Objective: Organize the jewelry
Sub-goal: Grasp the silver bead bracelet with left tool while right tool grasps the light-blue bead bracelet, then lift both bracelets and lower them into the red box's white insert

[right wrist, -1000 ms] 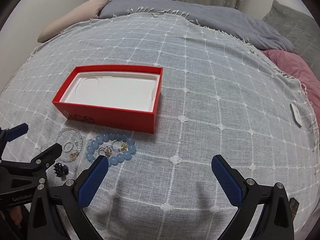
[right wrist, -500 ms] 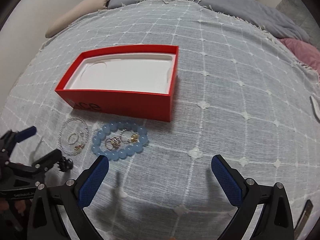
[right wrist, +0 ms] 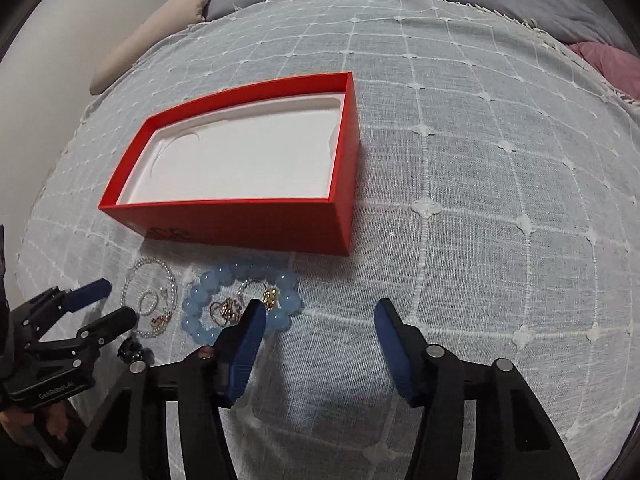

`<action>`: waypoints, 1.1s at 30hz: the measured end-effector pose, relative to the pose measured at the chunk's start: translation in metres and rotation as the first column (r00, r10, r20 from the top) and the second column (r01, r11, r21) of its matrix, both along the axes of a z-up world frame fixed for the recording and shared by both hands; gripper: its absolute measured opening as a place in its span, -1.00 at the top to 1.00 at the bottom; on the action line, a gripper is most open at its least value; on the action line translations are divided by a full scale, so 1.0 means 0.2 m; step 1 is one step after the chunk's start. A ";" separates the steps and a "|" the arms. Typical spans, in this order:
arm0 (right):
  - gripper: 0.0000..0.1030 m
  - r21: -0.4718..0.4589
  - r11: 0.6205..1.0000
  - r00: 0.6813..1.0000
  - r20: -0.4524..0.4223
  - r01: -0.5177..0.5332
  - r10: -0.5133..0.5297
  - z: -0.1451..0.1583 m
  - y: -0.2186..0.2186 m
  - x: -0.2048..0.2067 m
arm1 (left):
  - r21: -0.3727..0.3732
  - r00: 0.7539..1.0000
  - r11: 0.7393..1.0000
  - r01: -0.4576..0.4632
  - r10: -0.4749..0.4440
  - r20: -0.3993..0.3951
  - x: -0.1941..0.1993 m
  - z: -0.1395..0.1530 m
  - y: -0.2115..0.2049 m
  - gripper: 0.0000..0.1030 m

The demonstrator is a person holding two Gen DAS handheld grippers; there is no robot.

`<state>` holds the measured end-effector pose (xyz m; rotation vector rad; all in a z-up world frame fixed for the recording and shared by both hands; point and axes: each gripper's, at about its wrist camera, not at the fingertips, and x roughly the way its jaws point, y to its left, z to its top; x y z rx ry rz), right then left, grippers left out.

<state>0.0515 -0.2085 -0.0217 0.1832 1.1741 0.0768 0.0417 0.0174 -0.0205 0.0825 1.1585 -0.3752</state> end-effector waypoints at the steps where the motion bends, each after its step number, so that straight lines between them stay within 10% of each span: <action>1: 0.10 0.005 1.000 1.000 0.002 -0.003 0.003 0.00 0.00 0.00 | -0.006 1.000 1.000 0.000 0.000 -0.002 0.01 0.00 0.00 -0.01; 7: 0.52 0.006 0.999 0.999 0.014 -0.038 0.038 -0.01 0.05 0.02 | -0.016 1.000 1.000 0.011 -0.011 -0.010 0.03 0.00 -0.03 0.26; 18: 0.55 0.009 0.997 0.996 0.021 -0.083 0.082 -0.05 0.10 0.07 | 0.029 1.000 1.000 0.001 -0.001 0.017 0.08 -0.02 -0.11 0.82; 33: 0.79 0.037 0.994 0.989 0.109 -0.102 0.098 0.11 0.09 -0.05 | -0.069 0.995 0.998 -0.010 0.017 0.100 0.02 0.16 -0.06 0.84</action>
